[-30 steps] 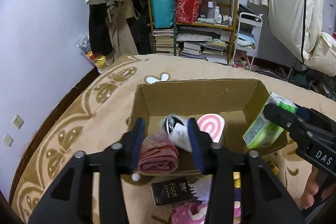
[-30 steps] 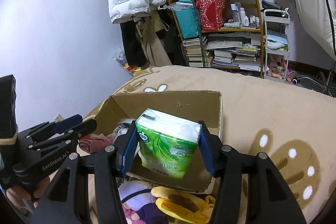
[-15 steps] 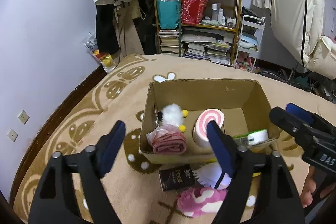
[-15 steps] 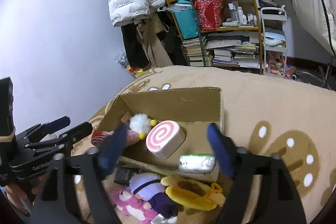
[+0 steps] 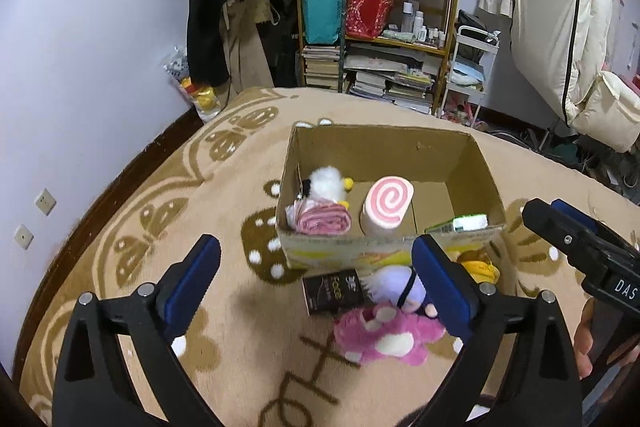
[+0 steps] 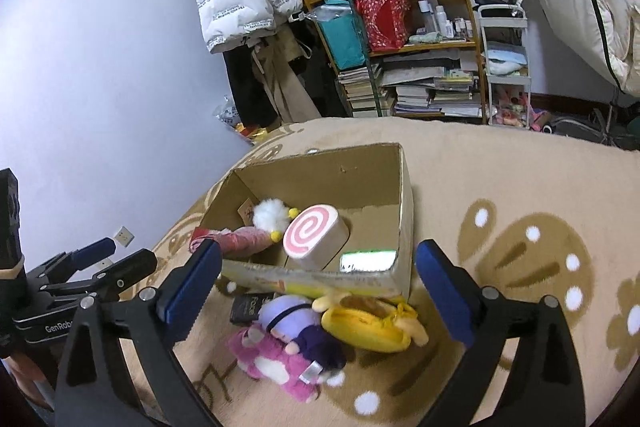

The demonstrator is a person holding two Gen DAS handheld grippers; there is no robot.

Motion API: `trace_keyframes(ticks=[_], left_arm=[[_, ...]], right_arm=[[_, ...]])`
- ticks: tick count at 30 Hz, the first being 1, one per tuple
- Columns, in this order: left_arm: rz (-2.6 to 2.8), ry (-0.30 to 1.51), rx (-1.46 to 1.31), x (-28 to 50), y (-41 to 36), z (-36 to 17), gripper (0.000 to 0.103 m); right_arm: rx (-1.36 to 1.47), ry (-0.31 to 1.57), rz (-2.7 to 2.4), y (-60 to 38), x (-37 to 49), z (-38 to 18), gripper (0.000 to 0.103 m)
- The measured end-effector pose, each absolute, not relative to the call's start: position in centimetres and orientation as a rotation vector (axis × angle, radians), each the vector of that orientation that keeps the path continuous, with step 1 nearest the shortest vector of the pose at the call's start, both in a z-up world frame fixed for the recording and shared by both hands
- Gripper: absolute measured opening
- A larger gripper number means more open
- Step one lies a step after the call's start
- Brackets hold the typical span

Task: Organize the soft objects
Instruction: 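Release the white plush and tissue pack into the box, opening both tools, then lower and grasp the black Face tissue pack with the left tool while the right tool grasps the yellow plush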

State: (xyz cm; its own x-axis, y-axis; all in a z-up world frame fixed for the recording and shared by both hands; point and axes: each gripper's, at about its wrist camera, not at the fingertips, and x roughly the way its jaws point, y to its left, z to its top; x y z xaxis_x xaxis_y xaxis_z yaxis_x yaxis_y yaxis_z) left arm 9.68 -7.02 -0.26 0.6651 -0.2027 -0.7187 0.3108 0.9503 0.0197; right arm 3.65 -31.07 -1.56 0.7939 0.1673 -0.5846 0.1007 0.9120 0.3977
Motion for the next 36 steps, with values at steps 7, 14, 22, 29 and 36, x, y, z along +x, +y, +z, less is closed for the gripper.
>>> trace_keyframes(ticks=[7,14,22,29,36], left_arm=[[-0.287,0.842,0.168,8.7,-6.5,-1.0,0.097],[-0.299,0.893,0.155,9.3,-6.0,-2.4,0.097],[-0.296,0.951,0.128,10.8,-5.9,-4.7,0.097],[-0.304,1.0,0.107,12.4,-6.1,-6.9,0.097],[-0.328,1.047,0.057,14.3,-6.3,-9.1,0.097]], right_arm=[[0.413,0.689,0.033,-30.3,2.6,-1.7,0.102],[0.409,0.728,0.021,-30.0,2.5,-2.6,0.102],[0.417,0.793,-0.005,-30.0,3.5,-5.0,0.102],[0.421,0.833,-0.02,-29.9,4.8,-6.9,0.102],[0.432,0.873,-0.04,-30.0,6.1,-8.6,0.102]])
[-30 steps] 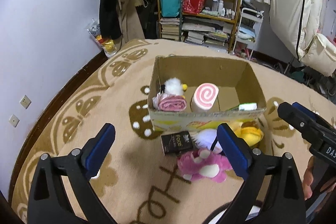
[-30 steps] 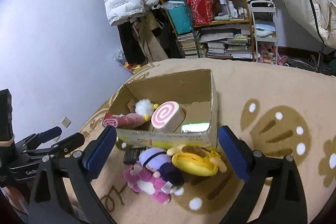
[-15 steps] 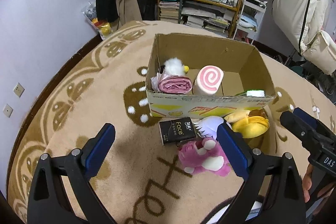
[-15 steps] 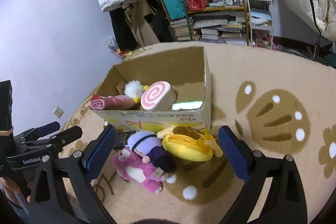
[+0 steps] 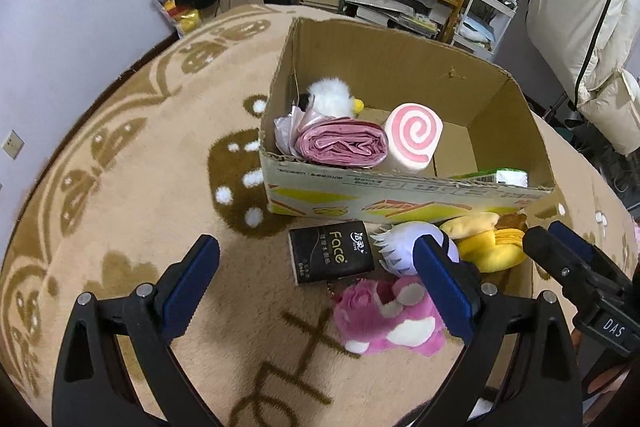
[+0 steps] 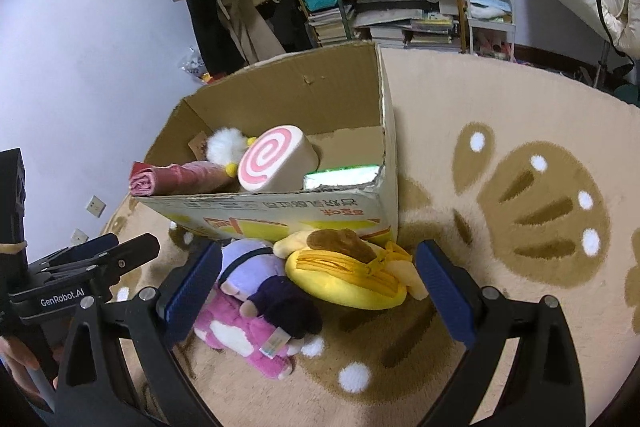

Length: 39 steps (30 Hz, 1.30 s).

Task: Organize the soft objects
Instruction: 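Lower and grasp the black Face tissue pack with the left tool while the right tool grasps the yellow plush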

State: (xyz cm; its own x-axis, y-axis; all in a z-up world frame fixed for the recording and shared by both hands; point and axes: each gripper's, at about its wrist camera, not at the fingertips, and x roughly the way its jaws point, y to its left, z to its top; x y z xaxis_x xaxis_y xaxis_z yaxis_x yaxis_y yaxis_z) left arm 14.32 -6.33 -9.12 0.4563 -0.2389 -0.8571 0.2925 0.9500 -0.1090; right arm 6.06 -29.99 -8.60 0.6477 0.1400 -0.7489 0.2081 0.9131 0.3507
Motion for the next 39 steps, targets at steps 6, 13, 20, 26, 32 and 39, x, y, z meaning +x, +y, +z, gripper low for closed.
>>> trace_keyframes(ticks=[6,13,20,26,32,39], left_arm=[[-0.316,1.081,0.07,15.3,-6.8,-11.0,0.097],[-0.31,1.12,0.074,16.4,-7.0,-12.7,0.097],[-0.309,1.158,0.071,17.2,-7.2,-14.2,0.097],[-0.313,1.185,0.082,17.8,-7.6,-15.5,0.097],[-0.322,1.21,0.041,18.6,-7.1,-16.2,0.097],[-0.321,1.234,0.017,19.7,-6.8,-17.1,0.097]], right_arm=[[0.442,0.904,-0.058,-30.4,7.0,-9.9,0.102],[0.458,0.931,-0.074,-30.7,7.9,-11.1,0.102],[0.479,0.98,-0.093,-30.8,8.7,-12.7,0.102],[0.495,1.002,-0.099,-30.9,9.3,-13.6,0.102],[0.515,1.017,-0.108,-31.2,9.6,-14.3,0.102],[0.53,1.025,-0.114,-31.4,9.7,-14.6,0.102]])
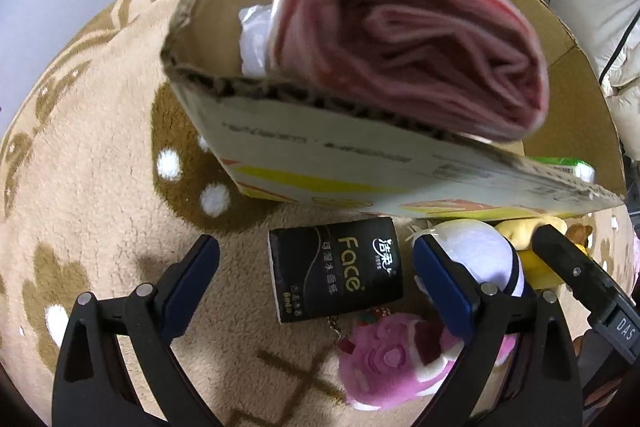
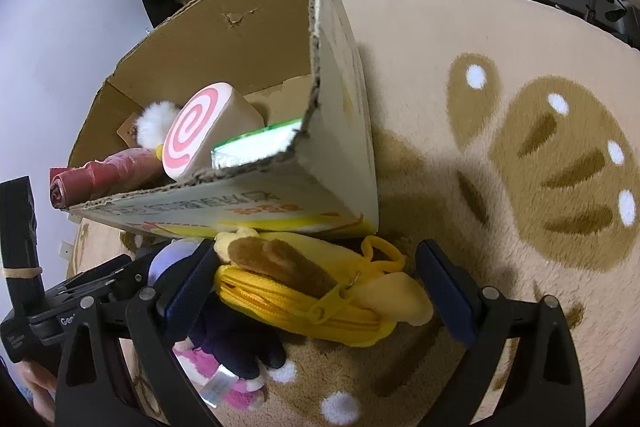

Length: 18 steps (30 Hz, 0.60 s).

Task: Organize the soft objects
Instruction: 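Lower and grasp the black Face tissue pack with the left tool while the right tool grasps the yellow plush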

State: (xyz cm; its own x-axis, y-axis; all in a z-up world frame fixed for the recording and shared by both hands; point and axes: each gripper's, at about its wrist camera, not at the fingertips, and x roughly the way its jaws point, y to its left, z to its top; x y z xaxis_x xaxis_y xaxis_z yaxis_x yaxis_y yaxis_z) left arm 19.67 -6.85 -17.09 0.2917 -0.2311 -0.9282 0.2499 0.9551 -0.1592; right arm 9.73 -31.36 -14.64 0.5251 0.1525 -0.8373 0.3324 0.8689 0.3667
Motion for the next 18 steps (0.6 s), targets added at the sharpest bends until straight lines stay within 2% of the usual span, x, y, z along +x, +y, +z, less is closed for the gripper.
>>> trace_keyframes(ticks=[11,14,18], left_arm=[[-0.284,1.266,0.056,21.2,-7.1,-18.3,0.095],[-0.286,1.267,0.065,21.2,-7.8,-18.4,0.09],[-0.281,1.268,0.079,20.6,-7.9,-18.4,0.082]], right_arm=[[0.538,1.033,-0.113,-31.6,9.7,-14.6,0.101],[0.523,1.034,-0.117,-31.5,9.7,-14.5,0.101],[0.503,1.034,-0.105,-31.0,9.6,-14.1,0.092]])
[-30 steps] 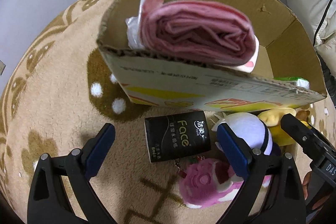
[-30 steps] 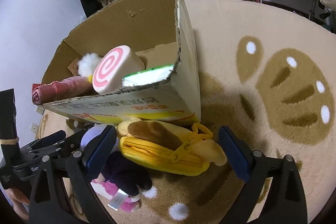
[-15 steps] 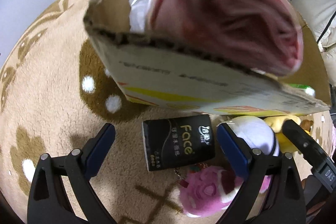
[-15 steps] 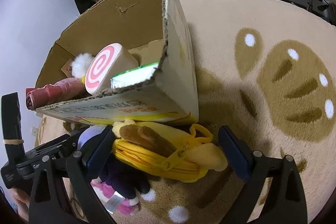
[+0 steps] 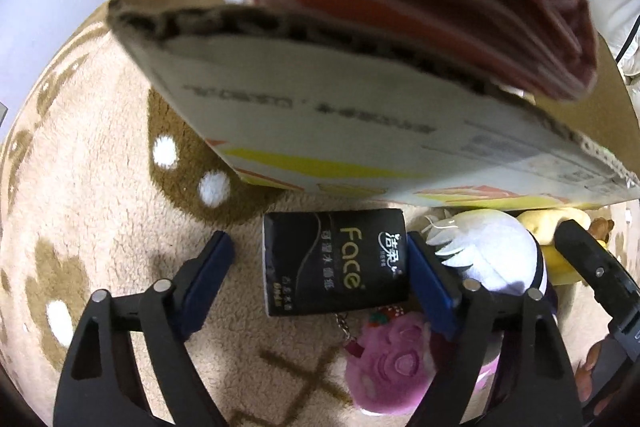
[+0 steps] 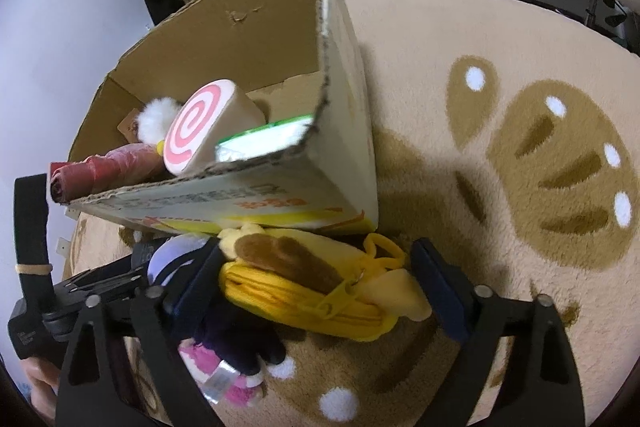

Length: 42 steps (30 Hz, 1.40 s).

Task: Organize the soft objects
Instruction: 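Lower and grasp the black Face tissue pack with the left tool while the right tool grasps the yellow plush, then lift the Face pack with the left tool while the right tool carries the yellow plush over the box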

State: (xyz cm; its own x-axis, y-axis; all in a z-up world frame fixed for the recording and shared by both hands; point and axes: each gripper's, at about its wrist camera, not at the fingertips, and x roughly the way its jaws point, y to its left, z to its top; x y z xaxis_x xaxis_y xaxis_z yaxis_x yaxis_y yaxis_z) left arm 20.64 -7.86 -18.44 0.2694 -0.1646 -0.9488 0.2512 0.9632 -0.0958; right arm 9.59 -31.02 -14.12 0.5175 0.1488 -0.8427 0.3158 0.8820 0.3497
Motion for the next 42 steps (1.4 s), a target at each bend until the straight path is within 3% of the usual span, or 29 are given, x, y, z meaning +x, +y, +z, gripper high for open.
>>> trace_keyframes(ticks=[7,16,18,28,35,42], left_arm=[[-0.275,1.266,0.081,19.2,-8.6,-17.7,0.065],[-0.256,1.227,0.072,17.9,-8.1,-16.9,0.064],[-0.245,1.207,0.067,17.0,-7.6,-16.5,0.064],[-0.23,1.132,0.061,13.9,-6.2,-14.3,0.064],[-0.217,1.077,0.055,13.1,-6.1,-10.8,0.064],[-0.205,0.994,0.051,12.8,-4.6,-8.8,0.063]], right_arm=[[0.48,1.033,-0.095,-30.3,9.0,-13.7,0.083],[0.459,1.001,-0.126,-30.7,7.7,-12.8,0.073],[0.466,0.988,-0.127,-31.1,7.3,-12.5,0.056],[0.471,0.952,-0.1,-30.9,6.0,-11.4,0.045],[0.449,0.891,-0.092,-30.6,5.0,-9.5,0.031],[0.437,0.817,-0.082,-30.5,3.3,-7.0,0.03]])
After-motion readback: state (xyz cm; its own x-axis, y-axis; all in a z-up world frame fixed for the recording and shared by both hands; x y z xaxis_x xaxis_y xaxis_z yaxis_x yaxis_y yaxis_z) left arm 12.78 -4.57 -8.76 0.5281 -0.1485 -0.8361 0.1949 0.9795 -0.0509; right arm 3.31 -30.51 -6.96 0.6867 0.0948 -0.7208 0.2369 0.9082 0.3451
